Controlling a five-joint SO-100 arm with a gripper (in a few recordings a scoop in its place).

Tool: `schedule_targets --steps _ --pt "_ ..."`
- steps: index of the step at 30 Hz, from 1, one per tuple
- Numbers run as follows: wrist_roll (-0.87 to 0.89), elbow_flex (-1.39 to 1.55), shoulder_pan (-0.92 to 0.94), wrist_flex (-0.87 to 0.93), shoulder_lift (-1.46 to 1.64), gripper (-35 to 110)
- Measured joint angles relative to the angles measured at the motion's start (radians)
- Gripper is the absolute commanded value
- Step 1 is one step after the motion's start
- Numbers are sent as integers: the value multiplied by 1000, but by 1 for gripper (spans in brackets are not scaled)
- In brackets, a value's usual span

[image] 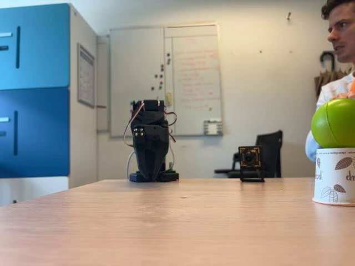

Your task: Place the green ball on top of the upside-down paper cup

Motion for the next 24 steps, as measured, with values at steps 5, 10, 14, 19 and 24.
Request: schedule_targets --steps 5,10,14,19,24 --pt "0 0 6 54 23 0" --pt "0 0 9 57 26 0" --pt "0 0 17 57 26 0" --pt "0 0 12 57 26 0" --pt "0 0 12 57 26 0"
